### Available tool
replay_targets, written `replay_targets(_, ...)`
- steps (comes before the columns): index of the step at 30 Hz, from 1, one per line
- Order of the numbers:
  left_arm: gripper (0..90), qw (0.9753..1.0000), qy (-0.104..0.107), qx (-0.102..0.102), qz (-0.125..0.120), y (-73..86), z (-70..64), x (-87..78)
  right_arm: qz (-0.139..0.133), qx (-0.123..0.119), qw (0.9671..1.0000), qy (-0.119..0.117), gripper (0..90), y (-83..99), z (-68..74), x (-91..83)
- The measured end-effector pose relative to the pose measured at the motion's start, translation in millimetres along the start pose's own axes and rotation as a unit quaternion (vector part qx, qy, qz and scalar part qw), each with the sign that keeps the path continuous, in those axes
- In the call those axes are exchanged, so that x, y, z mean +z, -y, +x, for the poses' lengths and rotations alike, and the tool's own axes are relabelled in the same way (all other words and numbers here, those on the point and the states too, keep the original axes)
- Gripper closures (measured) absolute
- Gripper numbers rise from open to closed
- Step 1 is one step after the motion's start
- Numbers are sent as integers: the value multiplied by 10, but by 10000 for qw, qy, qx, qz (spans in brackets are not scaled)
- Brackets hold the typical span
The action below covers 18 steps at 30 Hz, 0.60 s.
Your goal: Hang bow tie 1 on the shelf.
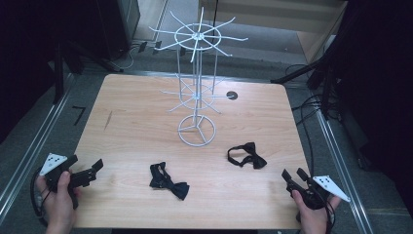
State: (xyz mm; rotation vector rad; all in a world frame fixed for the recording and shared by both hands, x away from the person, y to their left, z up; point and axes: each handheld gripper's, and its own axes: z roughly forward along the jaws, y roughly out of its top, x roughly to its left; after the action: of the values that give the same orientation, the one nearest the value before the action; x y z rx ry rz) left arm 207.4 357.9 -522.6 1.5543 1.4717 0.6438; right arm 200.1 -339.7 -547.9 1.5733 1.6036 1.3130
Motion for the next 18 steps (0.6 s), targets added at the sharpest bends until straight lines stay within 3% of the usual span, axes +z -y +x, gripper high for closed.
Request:
replay_targets(8, 0, 10000, 14, 69, 58, -5, -11, 12, -99, -69, 9998, -143, 374, -47, 117, 15)
replay_targets(18, 0, 9998, 17, 143, 151, -15, -27, 36, -108, -218, 9990, -362, 389, -141, 477, 45)
